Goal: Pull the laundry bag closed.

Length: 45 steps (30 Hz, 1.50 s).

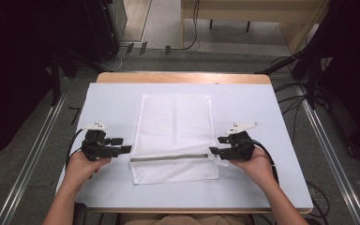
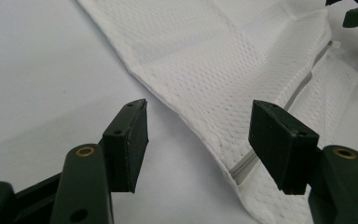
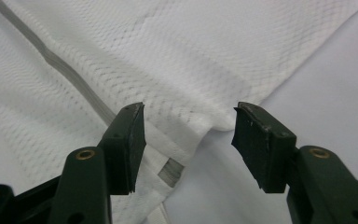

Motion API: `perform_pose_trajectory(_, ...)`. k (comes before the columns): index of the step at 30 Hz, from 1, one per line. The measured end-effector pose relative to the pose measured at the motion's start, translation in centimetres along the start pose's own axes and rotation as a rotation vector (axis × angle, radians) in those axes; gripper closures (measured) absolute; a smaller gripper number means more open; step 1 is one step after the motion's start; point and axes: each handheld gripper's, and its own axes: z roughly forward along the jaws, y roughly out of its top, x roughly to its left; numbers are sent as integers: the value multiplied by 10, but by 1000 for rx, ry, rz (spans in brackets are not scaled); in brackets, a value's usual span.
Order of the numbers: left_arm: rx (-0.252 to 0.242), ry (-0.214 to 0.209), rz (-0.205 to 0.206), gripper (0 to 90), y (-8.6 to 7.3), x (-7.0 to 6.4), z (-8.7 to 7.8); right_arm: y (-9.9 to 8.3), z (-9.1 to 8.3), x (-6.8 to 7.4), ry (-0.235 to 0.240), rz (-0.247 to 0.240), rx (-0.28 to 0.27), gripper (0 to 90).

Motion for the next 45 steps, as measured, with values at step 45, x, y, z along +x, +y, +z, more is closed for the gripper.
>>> perform_pose_trajectory(45, -9, 212, -91, 316, -7, 24, -6, -16, -7, -46, -158, 124, -43, 208)
